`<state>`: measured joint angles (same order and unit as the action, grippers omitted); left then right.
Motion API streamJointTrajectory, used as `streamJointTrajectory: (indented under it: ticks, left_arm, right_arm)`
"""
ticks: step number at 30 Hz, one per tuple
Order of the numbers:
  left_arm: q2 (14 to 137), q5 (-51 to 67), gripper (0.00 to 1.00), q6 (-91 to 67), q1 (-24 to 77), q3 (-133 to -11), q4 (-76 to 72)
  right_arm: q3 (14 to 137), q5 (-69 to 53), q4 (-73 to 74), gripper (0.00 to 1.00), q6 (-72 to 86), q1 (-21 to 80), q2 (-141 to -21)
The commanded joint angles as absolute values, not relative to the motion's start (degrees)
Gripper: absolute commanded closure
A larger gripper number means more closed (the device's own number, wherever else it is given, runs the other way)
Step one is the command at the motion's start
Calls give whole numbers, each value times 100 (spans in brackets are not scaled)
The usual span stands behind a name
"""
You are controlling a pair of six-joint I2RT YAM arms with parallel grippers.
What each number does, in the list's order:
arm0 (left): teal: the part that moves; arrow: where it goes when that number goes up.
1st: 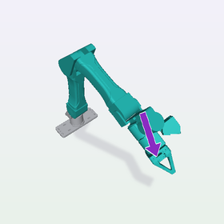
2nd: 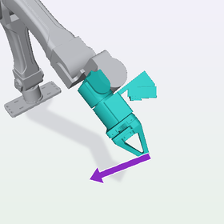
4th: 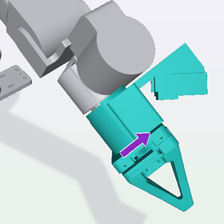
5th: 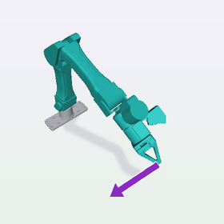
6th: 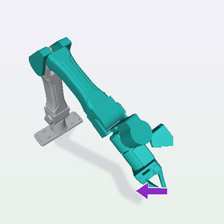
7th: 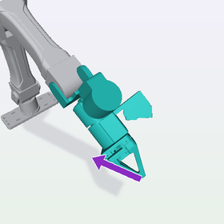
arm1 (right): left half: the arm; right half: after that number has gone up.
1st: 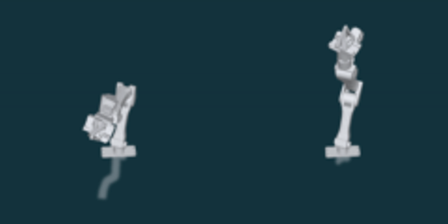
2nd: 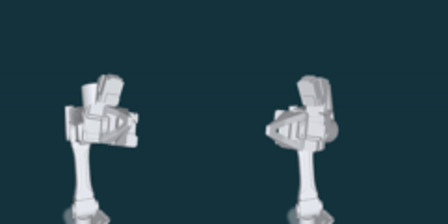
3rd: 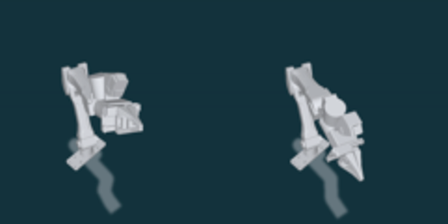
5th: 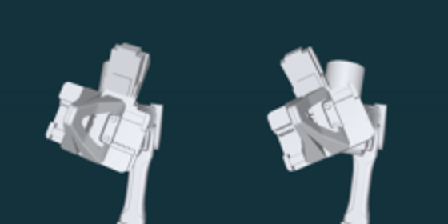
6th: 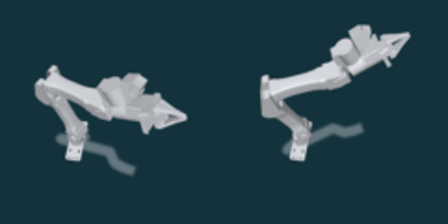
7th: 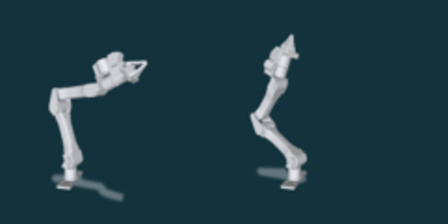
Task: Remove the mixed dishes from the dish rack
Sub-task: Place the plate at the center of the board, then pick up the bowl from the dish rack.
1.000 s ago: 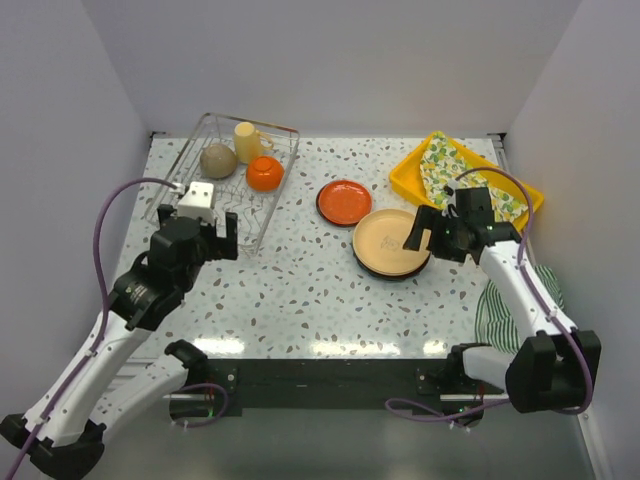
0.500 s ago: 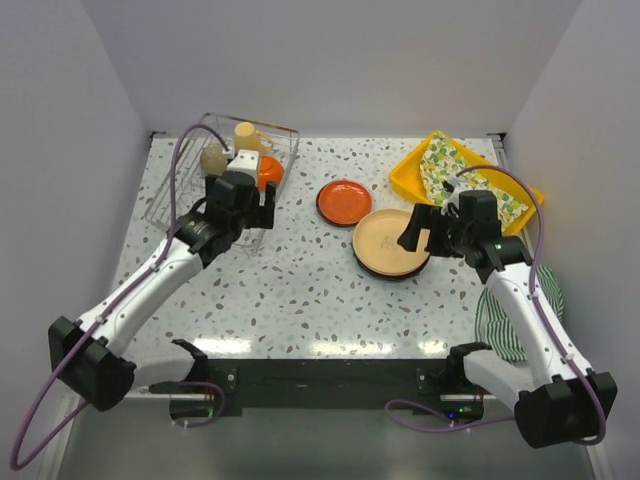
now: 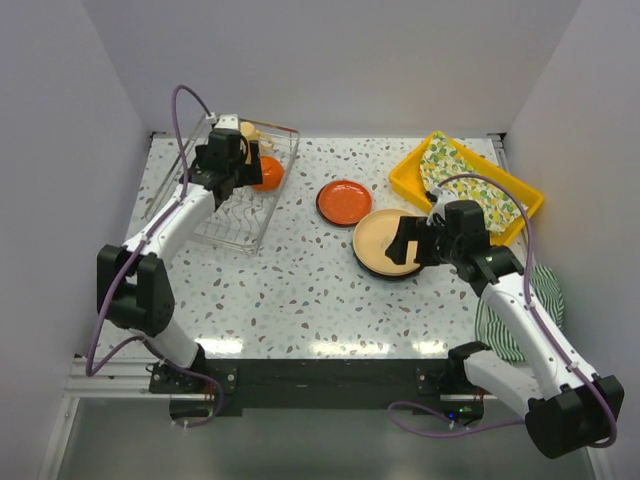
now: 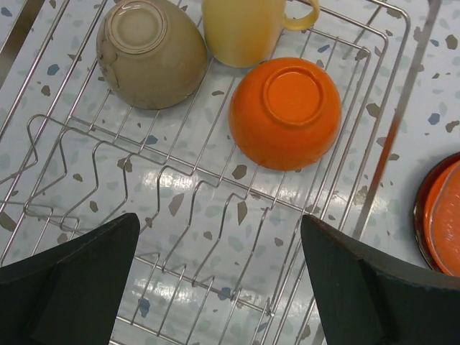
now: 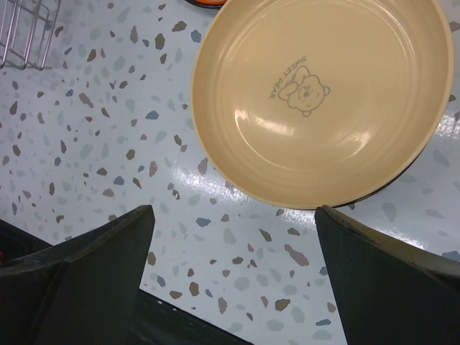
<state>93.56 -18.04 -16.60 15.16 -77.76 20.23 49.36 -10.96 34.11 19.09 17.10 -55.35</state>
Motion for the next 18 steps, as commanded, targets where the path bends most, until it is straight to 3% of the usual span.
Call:
streamJointTrajectory:
  ticks: [1, 18]
  left_arm:
    - [9808, -1556, 0, -1398, 1266, -8235, 1565]
    - [11583, 368, 1, -2530, 581, -9518, 1476]
  right_arm:
    - [4983, -905, 3225, 2, 1986, 1714, -5423]
    - [4931, -686, 3225, 2, 1951, 1714, -5827]
